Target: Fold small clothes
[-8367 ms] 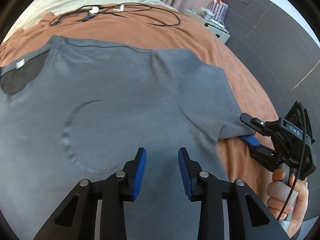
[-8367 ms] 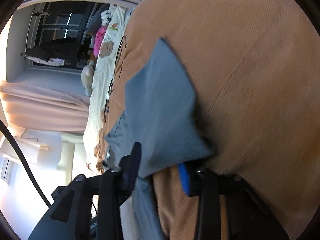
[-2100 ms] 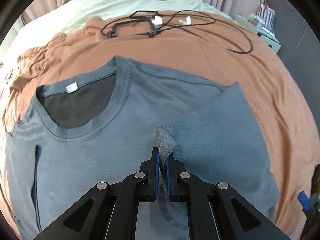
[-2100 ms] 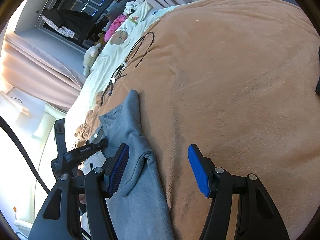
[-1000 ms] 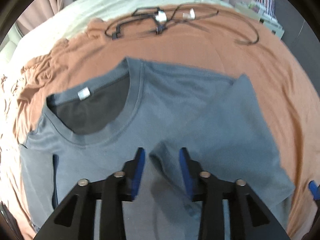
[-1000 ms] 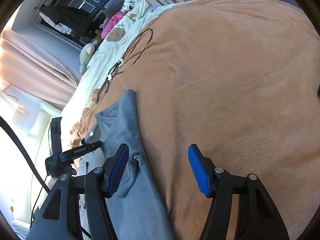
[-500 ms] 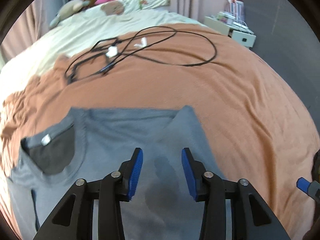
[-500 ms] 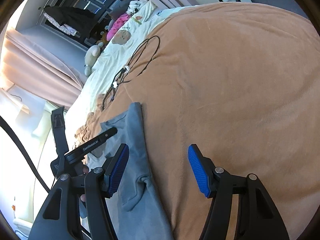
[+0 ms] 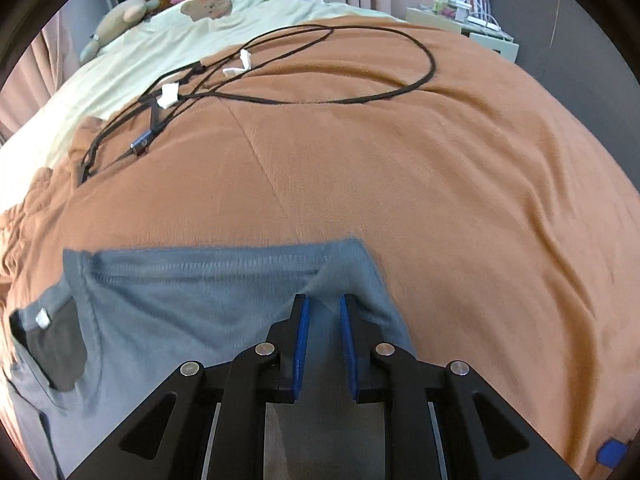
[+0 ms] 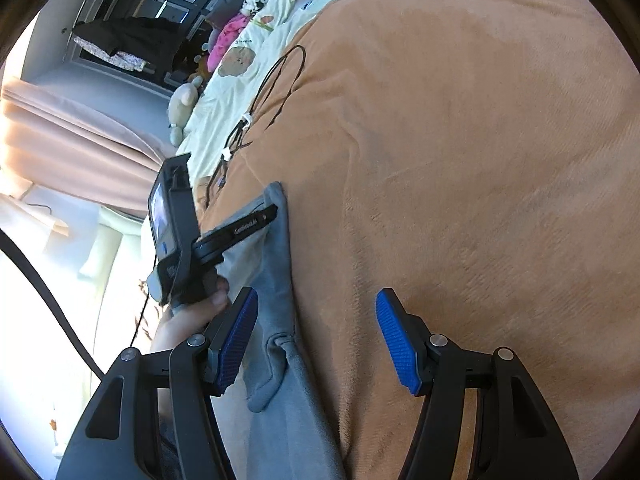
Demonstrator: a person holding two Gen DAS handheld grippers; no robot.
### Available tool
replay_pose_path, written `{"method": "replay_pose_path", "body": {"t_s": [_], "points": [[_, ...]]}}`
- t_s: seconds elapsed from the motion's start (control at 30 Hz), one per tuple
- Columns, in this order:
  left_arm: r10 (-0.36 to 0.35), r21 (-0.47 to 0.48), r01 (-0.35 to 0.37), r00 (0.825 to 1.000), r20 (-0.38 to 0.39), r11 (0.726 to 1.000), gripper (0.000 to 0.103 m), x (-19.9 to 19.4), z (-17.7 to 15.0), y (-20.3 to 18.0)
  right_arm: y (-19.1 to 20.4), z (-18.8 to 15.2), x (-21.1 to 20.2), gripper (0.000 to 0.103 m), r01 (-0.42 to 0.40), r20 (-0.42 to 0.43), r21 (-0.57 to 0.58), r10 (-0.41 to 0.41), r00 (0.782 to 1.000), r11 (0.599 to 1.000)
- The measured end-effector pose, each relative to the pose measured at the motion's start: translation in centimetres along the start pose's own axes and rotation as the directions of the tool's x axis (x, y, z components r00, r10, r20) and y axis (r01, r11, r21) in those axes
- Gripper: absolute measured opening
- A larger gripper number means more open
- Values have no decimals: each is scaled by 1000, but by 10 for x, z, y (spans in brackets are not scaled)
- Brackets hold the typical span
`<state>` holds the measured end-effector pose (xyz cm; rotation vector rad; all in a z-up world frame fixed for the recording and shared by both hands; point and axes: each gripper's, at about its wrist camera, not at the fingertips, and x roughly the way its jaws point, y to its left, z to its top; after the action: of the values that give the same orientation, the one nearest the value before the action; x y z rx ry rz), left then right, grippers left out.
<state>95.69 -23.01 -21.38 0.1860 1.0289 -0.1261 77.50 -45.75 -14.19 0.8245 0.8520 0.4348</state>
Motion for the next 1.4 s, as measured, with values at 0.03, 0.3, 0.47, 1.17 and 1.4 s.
{"method": "replay_pose_path", "body": {"t_s": [0.03, 0.3, 0.47, 1.17, 1.4], "points": [[2, -2, -3, 1000, -5, 1000, 18, 0, 2, 0, 0, -1, 0, 60, -3, 2, 1, 3, 1000, 1000], [-40, 15, 40, 999, 0, 999, 18, -32, -8, 11, 11, -7, 10, 60, 25, -10, -51, -26, 1000, 998], [-70, -8, 70, 998, -3, 998, 18, -54, -26, 24, 20, -11, 14, 60, 31, -14, -79, -33, 999, 996], [-152, 181, 174, 980, -126, 968, 18, -75, -99, -49, 25, -30, -10, 60, 68, -19, -70, -69, 997, 995], [-175, 95, 189, 975, -139, 977, 18, -98, -103, -18, 24, -34, -14, 60, 57, -16, -69, -58, 998, 996]]}}
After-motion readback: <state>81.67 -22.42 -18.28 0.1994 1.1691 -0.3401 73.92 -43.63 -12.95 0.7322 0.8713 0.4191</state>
